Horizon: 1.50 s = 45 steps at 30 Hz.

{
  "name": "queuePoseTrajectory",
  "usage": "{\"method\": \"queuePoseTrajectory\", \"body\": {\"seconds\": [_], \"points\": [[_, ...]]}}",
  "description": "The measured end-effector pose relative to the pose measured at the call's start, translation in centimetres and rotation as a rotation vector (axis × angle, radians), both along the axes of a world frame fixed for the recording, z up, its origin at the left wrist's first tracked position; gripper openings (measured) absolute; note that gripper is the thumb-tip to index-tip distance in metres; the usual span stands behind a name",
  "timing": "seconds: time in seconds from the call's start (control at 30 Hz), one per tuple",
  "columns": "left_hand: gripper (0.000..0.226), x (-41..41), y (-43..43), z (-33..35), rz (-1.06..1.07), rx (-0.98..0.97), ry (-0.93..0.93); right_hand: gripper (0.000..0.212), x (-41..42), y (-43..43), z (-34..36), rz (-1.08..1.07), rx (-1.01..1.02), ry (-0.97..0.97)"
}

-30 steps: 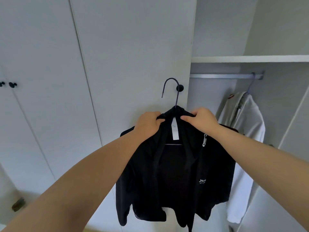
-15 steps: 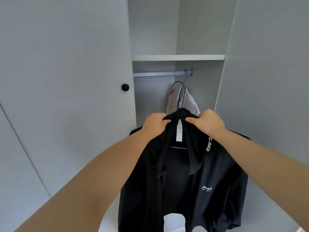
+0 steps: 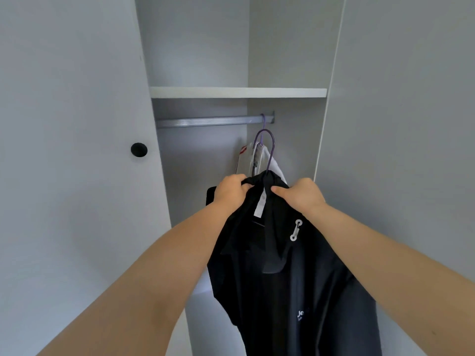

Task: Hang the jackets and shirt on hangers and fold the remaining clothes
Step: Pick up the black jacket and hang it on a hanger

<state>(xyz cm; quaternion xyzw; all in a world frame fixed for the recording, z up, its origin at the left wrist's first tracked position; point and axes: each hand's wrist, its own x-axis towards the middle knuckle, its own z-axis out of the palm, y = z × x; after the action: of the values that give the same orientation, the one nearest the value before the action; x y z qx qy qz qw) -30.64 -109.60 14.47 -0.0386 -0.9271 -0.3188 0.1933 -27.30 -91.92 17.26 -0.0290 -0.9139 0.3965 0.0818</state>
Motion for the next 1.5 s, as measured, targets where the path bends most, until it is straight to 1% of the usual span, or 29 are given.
{"method": "queuePoseTrajectory", "body": {"seconds": [0.07,0.23,0.3,0.37,0.4,0.47,0.5,0.57,0.6,0.7,0.77,0.8,0.9,1.0,1.1,1.2,1.3,1.43,1.47,1.5], "points": [[0.022,-1.8,-0.6,0.5,0.043,-0.03,0.003,0.053,-2.1,-0.5,0.1,0.016,-0.063,0.006],[0.025,-5.8,-2.0,0.8,0.042,-0.091,-0.016,0.031,-6.9,-2.0,-0.3,0.065,-0.171,-0.01],[0.034,-6.9,-2.6,0.6,0.032,-0.172,-0.013,0.028,-8.4,-2.5,-0.8,0.076,-0.231,-0.032],[0.045,-8.1,-3.1,0.7,0.024,-0.214,-0.01,0.022,-9.9,-3.2,-1.0,0.082,-0.312,-0.068],[0.048,-8.7,-3.3,1.0,0.02,-0.209,-0.009,0.026,-10.7,-3.6,-0.8,0.091,-0.373,-0.08],[0.048,-10.4,-3.9,1.9,0.011,-0.166,-0.014,0.043,-12.4,-4.6,0.2,0.122,-0.482,-0.109],[0.048,-11.3,-4.2,2.5,0.005,-0.14,-0.014,0.047,-13.3,-5.1,0.8,0.137,-0.519,-0.117],[0.048,-12.9,-4.9,3.7,0.024,-0.147,0.016,0.045,-15.0,-5.9,1.9,0.155,-0.543,-0.131],[0.05,-13.6,-5.2,4.2,0.068,-0.193,0.054,0.044,-15.7,-6.2,2.5,0.154,-0.546,-0.125],[0.062,-15.7,-6.0,6.3,0.265,-0.365,0.248,0.053,-18.3,-7.0,3.3,0.143,-0.608,-0.099],[0.068,-17.6,-7.0,7.7,0.317,-0.475,0.335,0.058,-19.9,-7.5,3.9,0.135,-0.619,-0.08],[0.068,-18.5,-7.7,8.2,0.314,-0.535,0.335,0.058,-20.6,-7.8,4.1,0.13,-0.603,-0.074],[0.068,-20.4,-9.8,7.7,0.286,-0.662,0.284,0.05,-22.2,-8.8,4.4,0.108,-0.553,-0.097],[0.064,-21.5,-10.1,7.5,0.318,-0.691,0.371,0.031,-23.7,-9.7,4.4,0.076,-0.513,-0.105],[0.054,-22.9,-9.8,8.4,0.386,-0.686,0.438,0.039,-24.9,-10.4,3.9,0.066,-0.528,-0.108],[0.029,-24.4,-10.3,8.5,0.423,-0.672,0.591,0.044,-25.8,-10.5,4.0,0.04,-0.569,-0.091],[0.027,-25.2,-11.0,8.3,0.429,-0.728,0.665,0.047,-27.0,-10.3,4.6,0.011,-0.577,-0.049],[0.028,-25.2,-10.6,8.3,0.422,-0.718,0.673,0.028,-27.5,-11.2,4.5,0.035,-0.534,-0.074],[0.029,-25.3,-10.6,8.2,0.42,-0.718,0.678,0.028,-27.4,-11.4,4.2,0.04,-0.51,-0.094],[0.03,-25.4,-10.6,8.1,0.416,-0.719,0.678,0.034,-27.6,-11.6,3.8,0.045,-0.502,-0.116]]}}
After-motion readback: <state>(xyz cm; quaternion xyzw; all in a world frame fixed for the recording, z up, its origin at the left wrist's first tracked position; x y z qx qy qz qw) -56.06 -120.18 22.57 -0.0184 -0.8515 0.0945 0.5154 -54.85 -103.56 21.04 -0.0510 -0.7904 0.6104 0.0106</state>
